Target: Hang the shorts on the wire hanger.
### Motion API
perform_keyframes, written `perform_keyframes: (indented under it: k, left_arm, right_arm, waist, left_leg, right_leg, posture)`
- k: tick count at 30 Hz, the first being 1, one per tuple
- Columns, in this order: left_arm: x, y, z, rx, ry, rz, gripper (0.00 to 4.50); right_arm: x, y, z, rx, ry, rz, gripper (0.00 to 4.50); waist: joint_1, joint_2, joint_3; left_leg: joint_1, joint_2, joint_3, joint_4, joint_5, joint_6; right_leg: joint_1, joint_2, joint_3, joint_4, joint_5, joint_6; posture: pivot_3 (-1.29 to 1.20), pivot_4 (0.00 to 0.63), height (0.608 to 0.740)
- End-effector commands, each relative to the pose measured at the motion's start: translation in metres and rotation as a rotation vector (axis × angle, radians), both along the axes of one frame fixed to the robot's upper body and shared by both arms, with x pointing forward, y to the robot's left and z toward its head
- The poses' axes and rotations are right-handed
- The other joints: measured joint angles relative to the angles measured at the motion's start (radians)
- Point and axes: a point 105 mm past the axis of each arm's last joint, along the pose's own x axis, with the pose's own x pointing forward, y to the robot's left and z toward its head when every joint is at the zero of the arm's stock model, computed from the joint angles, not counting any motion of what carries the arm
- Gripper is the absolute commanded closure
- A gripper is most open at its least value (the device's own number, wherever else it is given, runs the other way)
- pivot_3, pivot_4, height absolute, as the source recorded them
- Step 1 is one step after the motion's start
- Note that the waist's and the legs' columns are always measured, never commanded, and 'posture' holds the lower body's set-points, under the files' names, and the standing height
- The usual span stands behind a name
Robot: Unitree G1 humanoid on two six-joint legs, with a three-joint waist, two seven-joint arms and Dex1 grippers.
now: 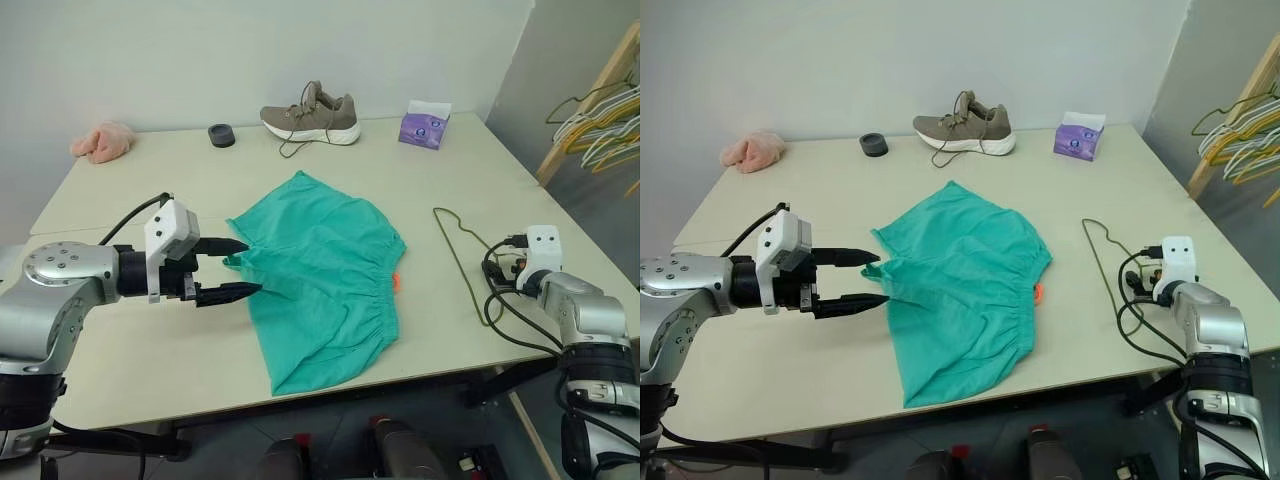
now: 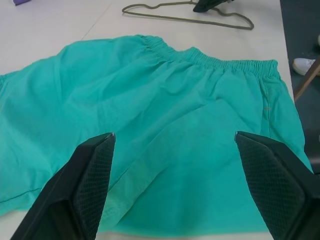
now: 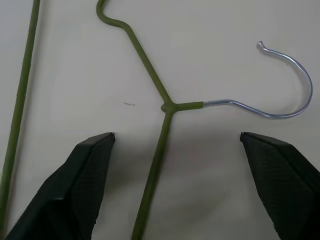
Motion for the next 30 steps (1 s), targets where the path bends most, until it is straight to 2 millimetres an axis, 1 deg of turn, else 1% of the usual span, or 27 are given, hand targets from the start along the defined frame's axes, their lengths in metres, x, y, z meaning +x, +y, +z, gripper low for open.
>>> perform_keyframes:
  k: [1,5,9,10,12,13,15,18,20,21,25,30]
  left_arm:
    - [-0.001,-0.016,0.016,-0.009,-0.076,-0.058,0.44]
    - [-0.002,-0.026,0.022,-0.042,-0.083,-0.094,0.44]
    - [-0.002,-0.031,0.020,-0.045,-0.079,-0.107,0.44]
    - [-0.002,-0.031,0.020,-0.044,-0.079,-0.106,0.44]
    - [0.001,-0.030,0.020,-0.044,-0.086,-0.095,0.44]
    - [0.006,-0.028,0.021,-0.049,-0.102,-0.072,0.44]
    - [0.023,-0.021,0.023,-0.045,-0.162,0.015,0.44]
    - [0.042,-0.011,0.029,-0.060,-0.224,0.117,0.44]
    - [0.056,-0.003,0.035,-0.068,-0.272,0.187,0.08]
    - [0.061,0.000,0.038,-0.079,-0.289,0.214,0.02]
    - [0.070,0.006,0.046,-0.129,-0.296,0.249,0.02]
    - [0.077,0.006,0.054,-0.206,-0.273,0.248,0.02]
  right_arm:
    - [-0.009,-0.005,-0.025,0.008,0.108,-0.022,1.61]
    - [-0.008,0.002,-0.029,-0.001,0.121,-0.003,2.95]
    - [-0.008,0.004,-0.032,0.025,0.119,-0.023,4.34]
    - [-0.008,0.004,-0.032,0.028,0.115,-0.025,4.46]
    - [-0.007,0.004,-0.027,0.013,0.090,-0.017,4.46]
    - [-0.004,0.006,-0.020,-0.004,0.059,0.001,4.46]
    - [0.001,0.013,-0.002,-0.053,-0.018,0.058,4.46]
    - [0.006,0.027,0.022,-0.111,-0.119,0.143,4.46]
    - [0.008,0.040,0.043,-0.165,-0.208,0.206,4.50]
    - [0.009,0.048,0.055,-0.191,-0.258,0.244,4.50]
    - [0.007,0.085,0.098,-0.352,-0.467,0.415,4.50]
    - [-0.003,0.125,0.132,-0.509,-0.658,0.592,4.50]
  waist:
    - [0.003,-0.001,-0.001]
    - [0.005,-0.005,-0.003]
    - [0.005,-0.005,-0.003]
    - [0.005,-0.005,-0.003]
    - [0.005,-0.006,-0.004]
    - [0.005,-0.006,-0.004]
    - [0.007,-0.005,-0.003]
    - [0.004,-0.003,-0.002]
    - [0.002,0.001,0.001]
    - [-0.001,0.002,0.001]
    - [-0.005,0.004,0.003]
    - [-0.002,0.004,0.003]
  left_leg:
    - [0.000,0.000,0.000,0.000,0.000,0.000]
    - [0.000,0.000,-0.001,0.001,0.000,0.000]
    - [0.001,0.000,-0.001,0.000,0.000,0.000]
    - [0.001,0.000,-0.001,0.000,0.000,0.000]
    - [0.001,0.000,-0.001,0.000,0.000,0.000]
    - [0.001,0.000,-0.001,0.000,0.000,0.000]
    - [0.001,0.000,-0.001,0.001,0.000,0.000]
    - [0.000,-0.001,-0.001,0.000,0.000,0.000]
    - [-0.001,-0.001,0.000,0.000,0.000,0.000]
    - [-0.001,0.000,0.000,0.000,0.000,0.000]
    - [-0.002,0.001,0.001,0.000,0.000,0.000]
    - [-0.002,0.001,0.000,0.000,0.000,0.000]
  right_leg:
    - [0.000,0.000,0.000,0.000,0.000,0.000]
    - [0.001,0.000,-0.001,0.000,0.000,0.000]
    - [0.002,0.000,-0.001,0.000,0.000,0.000]
    - [0.002,0.000,-0.001,0.000,0.000,0.000]
    - [0.002,0.000,-0.001,0.000,0.000,0.000]
    - [0.002,-0.001,-0.001,0.000,0.000,0.000]
    - [0.002,-0.001,-0.001,0.000,0.000,0.000]
    - [0.001,0.000,-0.001,0.000,0.000,0.000]
    - [0.000,-0.001,0.000,0.000,0.000,0.000]
    - [-0.001,-0.001,0.000,0.000,0.000,0.000]
    - [-0.004,-0.002,0.001,0.001,0.000,0.000]
    - [-0.004,-0.002,0.000,0.001,0.000,0.000]
  posture:
    - [-0.13,0.117,0.740]
    - [-0.13,0.116,0.740]
    - [-0.13,0.116,0.740]
    - [-0.13,0.116,0.740]
    - [-0.13,0.115,0.740]
    - [-0.13,0.115,0.740]
    - [-0.14,0.116,0.740]
    - [-0.14,0.116,0.740]
    - [-0.14,0.115,0.740]
    - [-0.15,0.115,0.740]
    - [-0.16,0.115,0.740]
    - [-0.16,0.114,0.740]
